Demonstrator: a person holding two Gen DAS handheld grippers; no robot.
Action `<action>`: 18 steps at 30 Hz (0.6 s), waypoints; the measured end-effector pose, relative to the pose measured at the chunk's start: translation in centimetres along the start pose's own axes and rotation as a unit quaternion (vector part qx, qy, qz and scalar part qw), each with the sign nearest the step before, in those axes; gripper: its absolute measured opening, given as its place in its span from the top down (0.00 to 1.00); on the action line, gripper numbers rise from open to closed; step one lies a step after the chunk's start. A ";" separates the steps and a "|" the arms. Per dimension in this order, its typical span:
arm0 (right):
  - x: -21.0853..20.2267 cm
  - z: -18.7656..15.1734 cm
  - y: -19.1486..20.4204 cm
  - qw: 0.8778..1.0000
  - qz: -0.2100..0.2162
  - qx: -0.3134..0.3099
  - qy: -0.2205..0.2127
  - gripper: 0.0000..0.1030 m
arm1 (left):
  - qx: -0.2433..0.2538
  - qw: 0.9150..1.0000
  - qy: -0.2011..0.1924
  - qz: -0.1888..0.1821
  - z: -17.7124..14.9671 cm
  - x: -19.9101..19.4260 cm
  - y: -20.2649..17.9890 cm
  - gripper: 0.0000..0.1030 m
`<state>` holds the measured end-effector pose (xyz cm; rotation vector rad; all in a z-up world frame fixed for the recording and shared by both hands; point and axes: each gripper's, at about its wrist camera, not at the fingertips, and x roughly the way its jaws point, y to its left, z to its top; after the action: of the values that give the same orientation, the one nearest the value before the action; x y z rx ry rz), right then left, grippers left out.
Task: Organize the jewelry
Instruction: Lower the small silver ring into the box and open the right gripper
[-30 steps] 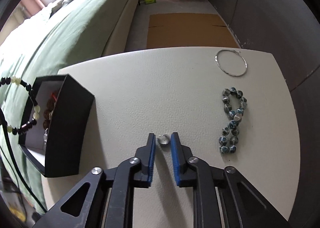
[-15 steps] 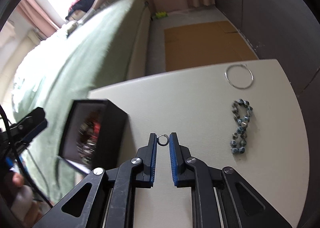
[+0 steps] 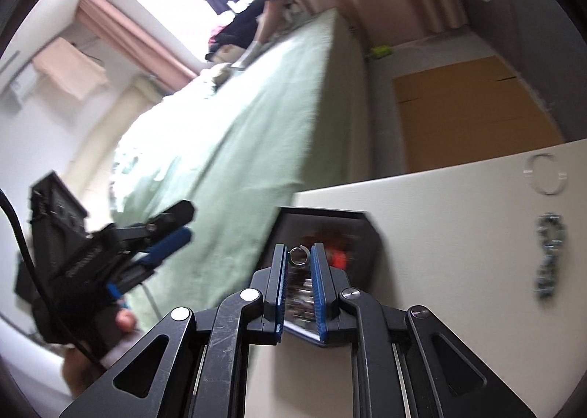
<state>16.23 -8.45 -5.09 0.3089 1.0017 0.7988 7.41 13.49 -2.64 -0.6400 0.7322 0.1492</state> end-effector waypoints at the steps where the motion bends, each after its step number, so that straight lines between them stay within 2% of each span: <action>1: 0.3 0.0 0.2 1.000 0.007 0.000 0.002 0.84 | -0.005 1.000 -0.001 0.000 0.1 -0.1 0.3 0.37; 3: 1.0 0.1 0.3 1.000 0.008 0.006 0.013 0.62 | -0.009 1.000 -0.001 -0.001 0.2 -0.2 0.6 0.37; 5: 0.7 0.1 0.1 1.000 -0.005 0.013 0.002 0.53 | -0.008 1.000 0.001 -0.001 0.2 -0.1 0.6 0.37; 8: -0.2 0.2 -0.7 0.999 -0.016 0.028 -0.003 0.53 | -0.003 1.000 0.006 -0.003 -0.1 0.1 0.2 0.37; 13: -3.1 0.2 -2.7 0.997 -0.059 0.050 -0.019 0.52 | 0.014 1.000 0.013 -0.014 -0.7 0.7 -1.4 0.37; 18: -6.4 0.2 -5.2 0.991 -0.094 0.083 -0.034 0.45 | 0.060 0.998 0.022 -0.013 -2.0 1.6 -4.3 0.37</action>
<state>16.92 -16.59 -3.88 0.3763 1.0185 0.5309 8.95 8.68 -2.74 -0.5405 0.7684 0.0666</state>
